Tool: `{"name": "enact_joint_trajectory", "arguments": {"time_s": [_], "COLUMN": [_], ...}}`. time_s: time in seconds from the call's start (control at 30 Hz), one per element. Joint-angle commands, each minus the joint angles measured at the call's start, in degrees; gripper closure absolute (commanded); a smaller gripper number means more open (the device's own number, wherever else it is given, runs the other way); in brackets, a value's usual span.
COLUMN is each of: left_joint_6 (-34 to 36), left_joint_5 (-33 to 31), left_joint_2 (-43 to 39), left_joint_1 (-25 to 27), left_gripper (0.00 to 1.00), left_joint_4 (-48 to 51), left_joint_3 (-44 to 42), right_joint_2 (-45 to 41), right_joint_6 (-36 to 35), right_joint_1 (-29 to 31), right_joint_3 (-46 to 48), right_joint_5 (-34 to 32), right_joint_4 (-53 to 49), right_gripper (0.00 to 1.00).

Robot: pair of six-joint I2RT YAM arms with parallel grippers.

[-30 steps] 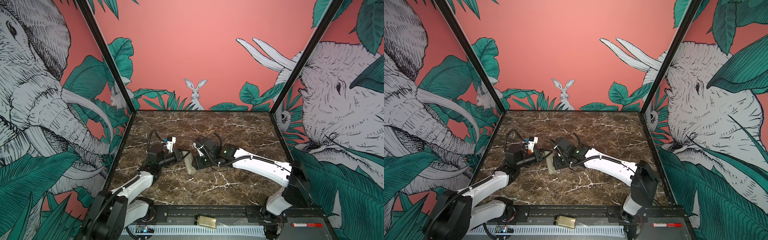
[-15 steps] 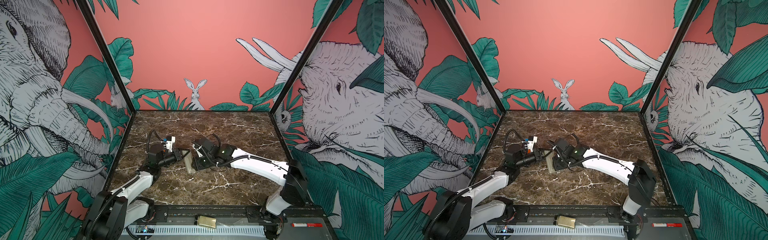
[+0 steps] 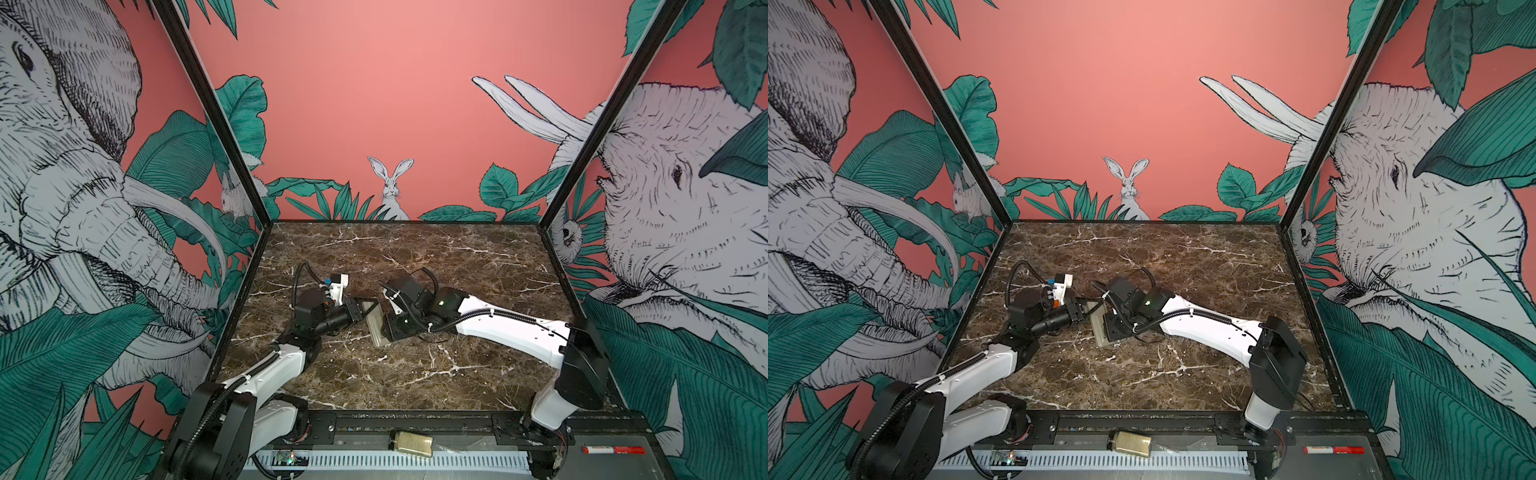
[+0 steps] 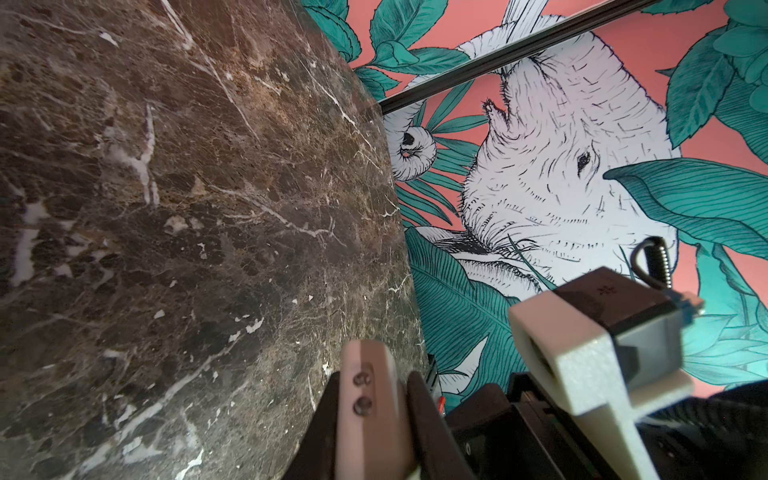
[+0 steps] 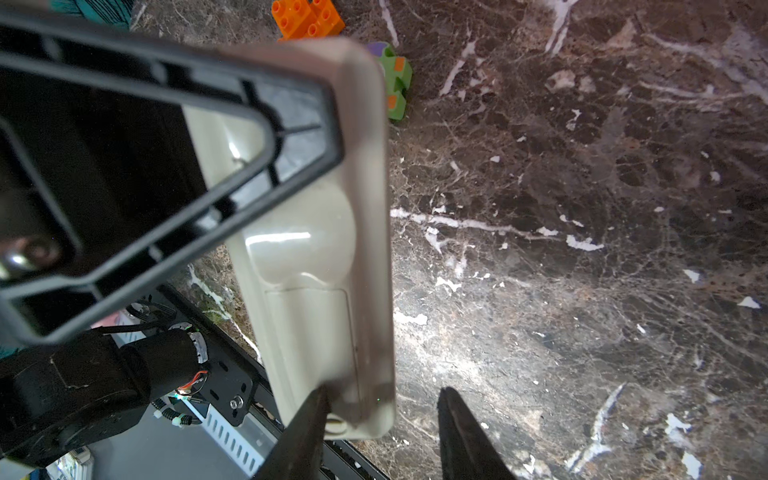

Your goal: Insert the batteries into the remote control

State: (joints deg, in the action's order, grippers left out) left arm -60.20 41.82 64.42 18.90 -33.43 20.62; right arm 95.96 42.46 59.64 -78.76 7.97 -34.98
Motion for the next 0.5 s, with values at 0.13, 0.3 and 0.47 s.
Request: {"name": "enact_joint_trajectory", "arguments": {"time_s": [0.13,0.3,0.47], "left_joint_6": [-4.58,-2.6,-0.15], "left_joint_5": [1.23,1.43,1.18], "left_joint_2": [-2.37,-3.36,-3.95], "left_joint_1": [0.18,0.18,0.18], "left_gripper": [1.0,1.0,1.0], "left_joint_4": [-7.27,-3.59,0.93], "left_joint_3": [-0.13,0.51,1.53], "right_joint_2": [1.77,1.42,0.82], "right_joint_6": [-0.09,-0.34,-0.57], "right_joint_1": [0.32,0.39,0.33], "right_joint_3": [-0.43,-0.43,-0.4], "right_joint_5": [0.1,-0.06,-0.15], "right_joint_4": [0.53,0.48,0.91], "right_gripper": [0.57,0.57,0.55]}}
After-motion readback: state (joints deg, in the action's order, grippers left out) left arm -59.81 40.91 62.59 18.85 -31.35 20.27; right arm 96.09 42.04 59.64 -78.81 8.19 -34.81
